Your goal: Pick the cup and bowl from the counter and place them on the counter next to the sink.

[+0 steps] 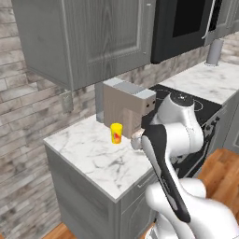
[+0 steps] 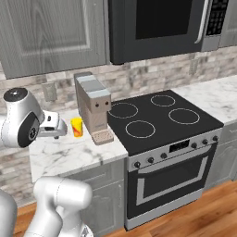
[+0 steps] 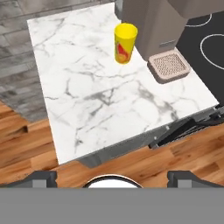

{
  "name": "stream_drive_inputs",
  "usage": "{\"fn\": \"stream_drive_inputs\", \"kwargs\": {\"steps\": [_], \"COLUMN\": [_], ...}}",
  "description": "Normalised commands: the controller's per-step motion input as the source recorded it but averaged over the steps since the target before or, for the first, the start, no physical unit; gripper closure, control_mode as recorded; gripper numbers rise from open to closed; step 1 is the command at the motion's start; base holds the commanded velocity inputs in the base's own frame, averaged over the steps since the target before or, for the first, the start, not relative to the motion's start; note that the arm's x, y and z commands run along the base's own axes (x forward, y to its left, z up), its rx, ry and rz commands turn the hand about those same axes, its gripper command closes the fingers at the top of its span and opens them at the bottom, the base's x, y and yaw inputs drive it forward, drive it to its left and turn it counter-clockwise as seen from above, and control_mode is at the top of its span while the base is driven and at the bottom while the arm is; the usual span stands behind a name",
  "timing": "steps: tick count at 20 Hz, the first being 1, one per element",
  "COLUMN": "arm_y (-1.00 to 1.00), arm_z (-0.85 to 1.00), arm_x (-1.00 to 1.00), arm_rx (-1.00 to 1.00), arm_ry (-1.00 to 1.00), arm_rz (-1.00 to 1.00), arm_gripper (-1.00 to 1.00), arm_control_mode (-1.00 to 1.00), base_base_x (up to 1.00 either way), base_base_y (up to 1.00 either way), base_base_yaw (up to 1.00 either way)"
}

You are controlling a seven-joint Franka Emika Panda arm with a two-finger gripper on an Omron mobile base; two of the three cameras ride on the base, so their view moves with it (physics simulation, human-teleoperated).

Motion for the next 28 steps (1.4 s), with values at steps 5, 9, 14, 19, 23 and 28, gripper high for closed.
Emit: {"fn": "stream_drive_inputs", "kwargs": {"steps": [5, 9, 14, 19, 23, 28], "arm_y": [0.3, 0.01, 0.0, 0.0, 0.12, 0.12], "arm_z": [0.0, 0.0, -0.01, 0.0, 0.0, -0.05], "arm_x": [0.43, 0.69, 0.34, 0.11, 0.0, 0.0], "arm_rx": [0.0, 0.0, 0.0, -0.02, -0.05, -0.05], "arm_ry": [0.03, 0.12, 0.09, 0.03, 0.0, 0.0], "arm_rz": [0.02, 0.13, 0.13, 0.08, 0.0, 0.0], "arm_gripper": [-1.0, -1.0, -1.0, -1.0, -1.0, -1.0], "arm_control_mode": [-1.0, -1.0, -1.0, -1.0, -1.0, -1.0], "base_base_x": [0.0, 0.0, 0.0, 0.0, 0.0, 0.0], "base_base_y": [0.0, 0.0, 0.0, 0.0, 0.0, 0.0], "base_base_yaw": [0.0, 0.0, 0.0, 0.0, 0.0, 0.0]}}
